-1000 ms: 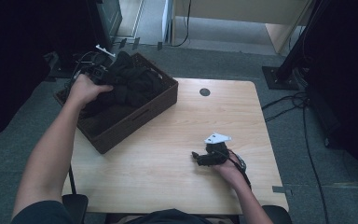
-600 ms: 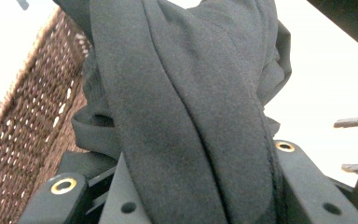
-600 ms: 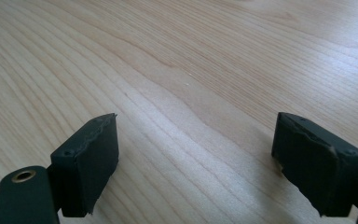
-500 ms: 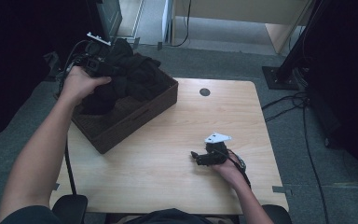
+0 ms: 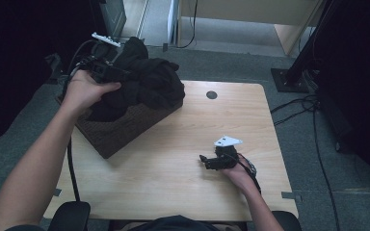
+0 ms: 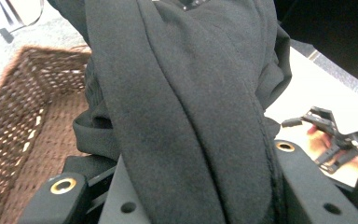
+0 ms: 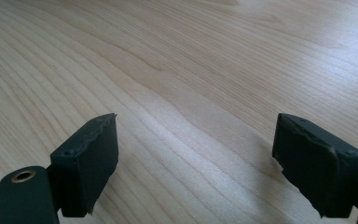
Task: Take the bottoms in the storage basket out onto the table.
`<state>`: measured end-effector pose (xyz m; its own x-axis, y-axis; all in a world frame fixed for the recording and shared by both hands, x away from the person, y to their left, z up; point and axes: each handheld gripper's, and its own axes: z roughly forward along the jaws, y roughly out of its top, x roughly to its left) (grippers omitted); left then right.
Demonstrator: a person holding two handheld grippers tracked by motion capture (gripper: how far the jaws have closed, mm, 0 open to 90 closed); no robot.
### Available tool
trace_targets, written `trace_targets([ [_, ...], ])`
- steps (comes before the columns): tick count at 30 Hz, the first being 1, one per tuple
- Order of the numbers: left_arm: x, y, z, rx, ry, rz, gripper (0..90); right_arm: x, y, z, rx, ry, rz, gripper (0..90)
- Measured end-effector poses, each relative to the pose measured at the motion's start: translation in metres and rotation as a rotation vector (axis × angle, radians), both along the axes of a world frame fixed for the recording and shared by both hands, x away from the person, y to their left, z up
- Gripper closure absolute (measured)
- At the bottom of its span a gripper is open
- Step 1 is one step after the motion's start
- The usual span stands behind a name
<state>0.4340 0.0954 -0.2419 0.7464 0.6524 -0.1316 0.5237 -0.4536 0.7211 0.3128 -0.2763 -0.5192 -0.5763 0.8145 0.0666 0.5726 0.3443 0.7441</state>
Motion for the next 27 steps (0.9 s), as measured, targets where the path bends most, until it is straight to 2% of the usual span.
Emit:
trace_targets([
  [5, -0.011, -0.013, -0.002, -0.009, -0.004, -0.042, 67.1, 0.001, -0.006, 0.0, -0.001, -0.004, 0.004, 14.5],
  [8, -0.022, -0.026, -0.011, -0.022, 0.006, -0.062, 67.2, 0.001, -0.01, -0.001, -0.009, -0.007, 0.006, 14.5],
  [11, -0.035, -0.041, -0.022, -0.012, 0.001, -0.09, 67.1, 0.002, -0.023, -0.001, -0.012, -0.008, -0.009, 14.9],
  [15, -0.046, -0.051, -0.032, -0.023, 0.001, -0.113, 67.1, 0.004, -0.034, -0.001, -0.009, -0.014, -0.03, 15.7],
  [17, -0.054, -0.061, -0.047, -0.04, 0.018, -0.13, 66.9, 0.005, -0.039, -0.002, -0.013, -0.012, -0.033, 16.3],
  [19, -0.059, -0.068, -0.059, -0.027, 0.025, -0.14, 66.9, 0.005, -0.04, -0.003, -0.016, -0.012, -0.033, 16.3],
  [20, -0.059, -0.068, -0.059, -0.027, 0.025, -0.14, 66.9, 0.005, -0.04, -0.003, -0.016, -0.012, -0.033, 16.3],
  [21, -0.064, -0.074, -0.071, -0.019, 0.026, -0.145, 66.8, 0.006, -0.041, -0.004, -0.023, -0.011, -0.031, 16.4],
  [22, -0.064, -0.074, -0.071, -0.019, 0.026, -0.145, 66.8, 0.006, -0.041, -0.004, -0.024, -0.012, -0.031, 16.4],
  [23, -0.07, -0.079, -0.084, -0.014, 0.029, -0.146, 66.7, 0.006, -0.042, -0.005, -0.032, -0.015, -0.033, 16.7],
  [25, -0.077, -0.083, -0.098, -0.007, 0.023, -0.149, 66.5, 0.007, -0.044, -0.005, -0.031, -0.02, -0.038, 17.6],
  [27, -0.083, -0.086, -0.112, -0.001, 0.037, -0.156, 66.4, 0.008, -0.046, -0.005, -0.032, -0.021, -0.045, 18.2],
])
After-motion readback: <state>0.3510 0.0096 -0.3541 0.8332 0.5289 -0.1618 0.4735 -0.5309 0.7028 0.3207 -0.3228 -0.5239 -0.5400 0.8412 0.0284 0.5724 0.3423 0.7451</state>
